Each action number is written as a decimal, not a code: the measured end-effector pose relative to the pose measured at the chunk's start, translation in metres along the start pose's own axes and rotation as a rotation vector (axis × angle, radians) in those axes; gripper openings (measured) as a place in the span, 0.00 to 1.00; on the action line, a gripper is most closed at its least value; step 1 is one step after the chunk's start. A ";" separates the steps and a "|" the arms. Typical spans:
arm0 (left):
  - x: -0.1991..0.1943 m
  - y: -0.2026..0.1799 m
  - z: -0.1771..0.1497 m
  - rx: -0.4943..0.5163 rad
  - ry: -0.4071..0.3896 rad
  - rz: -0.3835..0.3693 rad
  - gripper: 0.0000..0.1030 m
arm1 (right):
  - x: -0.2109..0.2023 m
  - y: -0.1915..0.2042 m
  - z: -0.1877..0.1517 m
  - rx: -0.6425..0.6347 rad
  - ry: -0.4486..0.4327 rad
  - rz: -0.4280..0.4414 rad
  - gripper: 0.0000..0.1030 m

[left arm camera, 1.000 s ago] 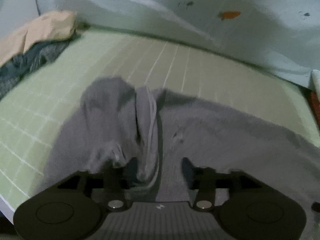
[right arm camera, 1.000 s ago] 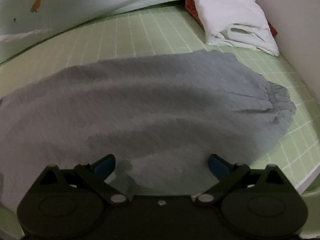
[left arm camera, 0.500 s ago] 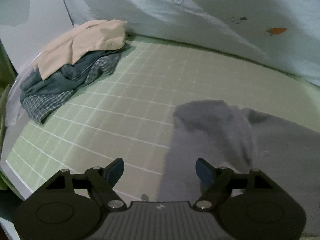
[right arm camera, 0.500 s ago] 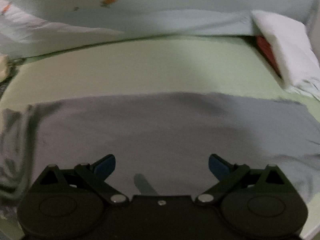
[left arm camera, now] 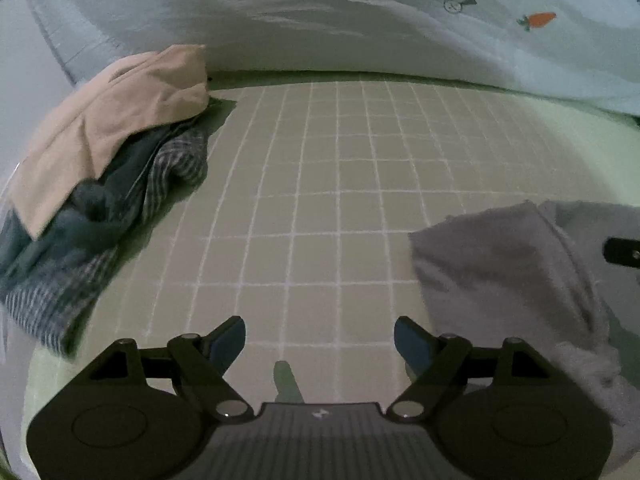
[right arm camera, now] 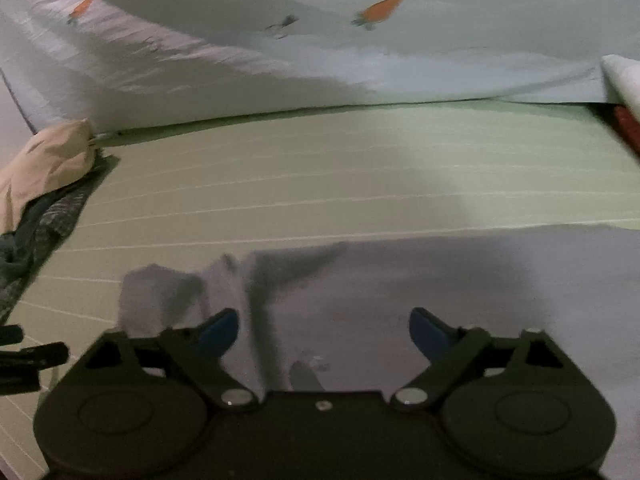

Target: Fold clothes

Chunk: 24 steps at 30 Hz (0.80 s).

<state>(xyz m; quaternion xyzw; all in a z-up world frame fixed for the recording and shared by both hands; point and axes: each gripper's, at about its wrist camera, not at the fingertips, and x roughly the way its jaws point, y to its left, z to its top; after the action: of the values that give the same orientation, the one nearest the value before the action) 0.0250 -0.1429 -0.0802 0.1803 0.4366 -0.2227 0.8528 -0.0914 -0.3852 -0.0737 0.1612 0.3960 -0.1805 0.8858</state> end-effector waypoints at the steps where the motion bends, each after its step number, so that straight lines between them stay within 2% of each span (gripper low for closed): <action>1: 0.004 0.005 0.002 0.009 -0.002 -0.002 0.80 | 0.006 0.007 0.001 -0.003 0.010 0.008 0.71; 6: 0.018 0.022 0.015 -0.005 -0.013 -0.023 0.80 | 0.027 0.031 -0.004 -0.007 0.071 0.041 0.52; 8: 0.022 0.023 0.017 -0.008 -0.011 -0.042 0.80 | 0.029 0.033 -0.005 -0.009 0.083 0.058 0.36; 10: 0.024 0.022 0.017 -0.005 -0.005 -0.064 0.80 | 0.024 0.035 -0.005 -0.020 0.065 0.060 0.03; 14: 0.026 0.014 0.014 0.011 0.003 -0.099 0.80 | 0.006 0.036 -0.004 -0.050 -0.018 0.032 0.03; 16: 0.026 0.012 0.013 0.017 0.002 -0.106 0.80 | -0.010 0.031 -0.001 -0.050 -0.079 -0.028 0.03; 20: 0.023 0.013 0.010 0.008 -0.001 -0.107 0.80 | -0.007 0.014 -0.004 0.005 -0.042 -0.127 0.06; 21: 0.022 0.013 0.010 0.005 0.000 -0.107 0.80 | -0.006 0.010 -0.004 0.019 -0.033 -0.152 0.14; 22: 0.021 0.013 0.009 0.005 0.001 -0.106 0.80 | -0.006 0.006 -0.005 0.032 -0.024 -0.175 0.30; 24: 0.018 0.013 0.006 0.011 -0.002 -0.099 0.80 | -0.012 0.008 -0.013 0.050 -0.026 -0.187 0.45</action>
<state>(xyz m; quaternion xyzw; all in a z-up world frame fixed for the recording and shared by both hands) 0.0455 -0.1389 -0.0900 0.1630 0.4428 -0.2670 0.8403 -0.1040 -0.3703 -0.0719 0.1433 0.3931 -0.2743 0.8658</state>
